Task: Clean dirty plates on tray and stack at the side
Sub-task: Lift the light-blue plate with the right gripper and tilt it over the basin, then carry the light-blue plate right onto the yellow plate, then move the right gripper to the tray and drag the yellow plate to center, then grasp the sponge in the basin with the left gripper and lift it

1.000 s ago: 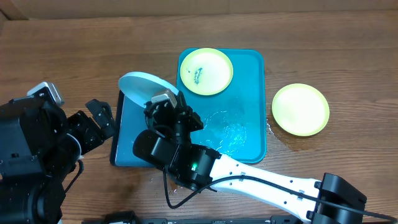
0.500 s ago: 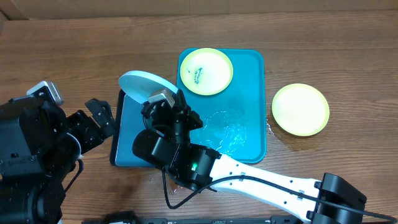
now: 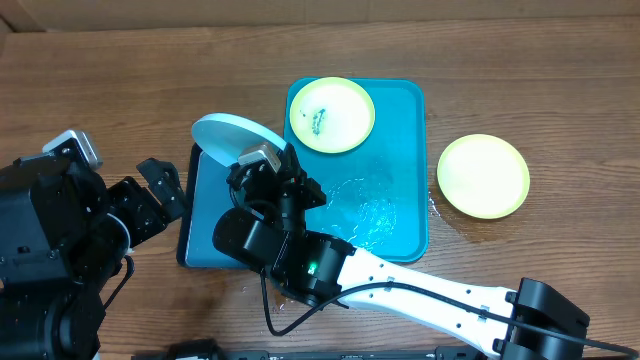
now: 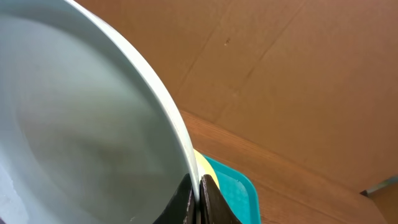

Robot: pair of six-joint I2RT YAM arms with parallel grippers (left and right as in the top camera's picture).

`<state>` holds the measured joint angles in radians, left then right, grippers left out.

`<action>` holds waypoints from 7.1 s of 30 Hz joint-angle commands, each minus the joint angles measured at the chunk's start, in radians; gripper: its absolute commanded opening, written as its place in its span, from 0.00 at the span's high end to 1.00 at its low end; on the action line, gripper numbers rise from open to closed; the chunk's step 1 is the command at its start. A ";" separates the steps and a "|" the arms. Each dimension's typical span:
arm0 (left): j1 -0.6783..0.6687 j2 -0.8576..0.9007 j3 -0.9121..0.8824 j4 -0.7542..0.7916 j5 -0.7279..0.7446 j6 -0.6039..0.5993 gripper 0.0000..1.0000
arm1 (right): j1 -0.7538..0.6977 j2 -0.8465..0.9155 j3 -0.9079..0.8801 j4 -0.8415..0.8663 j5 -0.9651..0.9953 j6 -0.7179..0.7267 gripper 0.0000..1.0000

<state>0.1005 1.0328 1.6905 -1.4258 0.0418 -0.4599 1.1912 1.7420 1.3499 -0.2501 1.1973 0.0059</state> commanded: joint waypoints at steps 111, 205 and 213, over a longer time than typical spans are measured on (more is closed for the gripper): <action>0.006 0.080 0.014 -0.081 0.004 0.046 0.00 | -0.827 0.308 -0.013 -0.080 -1.112 0.312 0.96; -0.200 0.864 -0.566 0.504 -0.070 0.139 0.96 | -0.917 0.043 -0.302 -0.465 -1.357 0.353 0.59; -0.220 0.863 -0.150 0.155 -0.042 0.141 0.96 | -0.917 0.099 -0.301 -0.389 -1.471 0.326 0.71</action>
<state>-0.0940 1.9034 1.3251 -1.1908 -0.0162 -0.3122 0.2749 1.8160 1.0531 -0.6559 -0.2169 0.3523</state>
